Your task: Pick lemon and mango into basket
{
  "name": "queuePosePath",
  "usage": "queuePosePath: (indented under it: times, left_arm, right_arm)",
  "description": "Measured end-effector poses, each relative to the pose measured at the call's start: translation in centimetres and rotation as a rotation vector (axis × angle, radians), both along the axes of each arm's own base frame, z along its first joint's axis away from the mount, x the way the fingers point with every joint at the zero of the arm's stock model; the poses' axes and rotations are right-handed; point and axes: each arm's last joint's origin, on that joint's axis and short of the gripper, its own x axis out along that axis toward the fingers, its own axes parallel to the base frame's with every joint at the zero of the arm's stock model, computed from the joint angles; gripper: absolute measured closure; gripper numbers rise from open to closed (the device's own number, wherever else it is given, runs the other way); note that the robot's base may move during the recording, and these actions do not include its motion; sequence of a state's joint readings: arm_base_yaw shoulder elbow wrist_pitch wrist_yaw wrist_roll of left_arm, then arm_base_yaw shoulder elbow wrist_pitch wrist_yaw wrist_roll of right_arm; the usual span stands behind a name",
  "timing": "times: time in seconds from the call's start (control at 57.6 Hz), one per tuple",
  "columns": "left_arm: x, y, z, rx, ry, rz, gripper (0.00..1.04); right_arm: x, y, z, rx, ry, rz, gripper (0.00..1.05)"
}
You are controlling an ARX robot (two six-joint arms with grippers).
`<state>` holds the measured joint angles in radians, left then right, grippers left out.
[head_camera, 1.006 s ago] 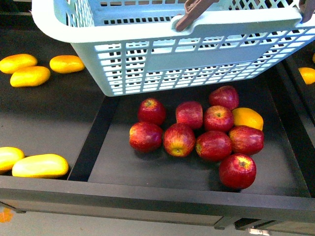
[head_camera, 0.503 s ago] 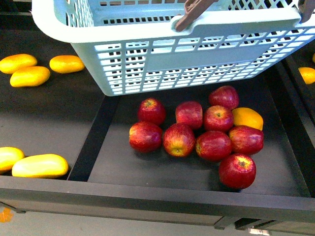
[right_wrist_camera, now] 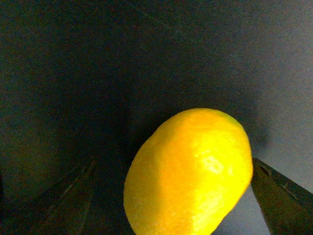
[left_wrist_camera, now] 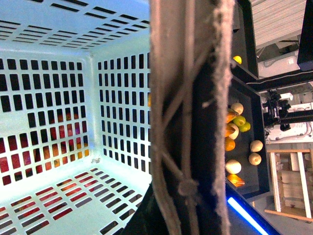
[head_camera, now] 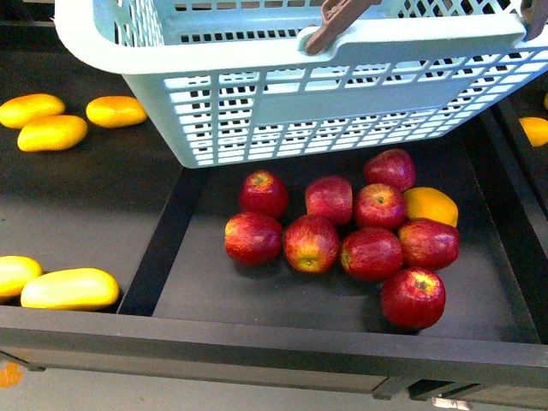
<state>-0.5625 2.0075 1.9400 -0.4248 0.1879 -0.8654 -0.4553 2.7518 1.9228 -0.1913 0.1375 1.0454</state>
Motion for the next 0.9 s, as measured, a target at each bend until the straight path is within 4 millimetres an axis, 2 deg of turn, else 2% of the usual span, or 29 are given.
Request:
queuePosePath:
  times: [0.139, 0.208, 0.33, 0.486, 0.642, 0.781, 0.902]
  left_arm:
    - [0.0, 0.0, 0.0, 0.000, 0.000, 0.000, 1.00]
    - [0.0, 0.0, 0.0, 0.000, 0.000, 0.000, 1.00]
    - [0.0, 0.0, 0.0, 0.000, 0.000, 0.000, 1.00]
    - [0.0, 0.0, 0.0, 0.000, 0.000, 0.000, 1.00]
    - [0.0, 0.0, 0.0, 0.001, 0.000, 0.000, 1.00]
    - [0.0, 0.0, 0.0, 0.000, 0.000, 0.000, 1.00]
    - [0.0, 0.0, 0.0, 0.000, 0.000, -0.001, 1.00]
  right_arm:
    - [0.0, 0.2, 0.2, -0.027, -0.014, 0.032, 0.47]
    - [-0.6, 0.4, 0.8, -0.037, -0.033, 0.067, 0.53]
    - [-1.7, 0.6, 2.2, -0.066, -0.069, 0.114, 0.56]
    - [-4.0, -0.1, 7.0, -0.128, -0.140, 0.153, 0.56]
    - [-5.4, -0.4, 9.0, -0.143, -0.172, 0.164, 0.56]
    - [-6.9, 0.4, 11.1, -0.166, -0.198, 0.218, 0.56]
    - [-8.2, 1.6, 14.4, -0.206, -0.266, 0.292, 0.56]
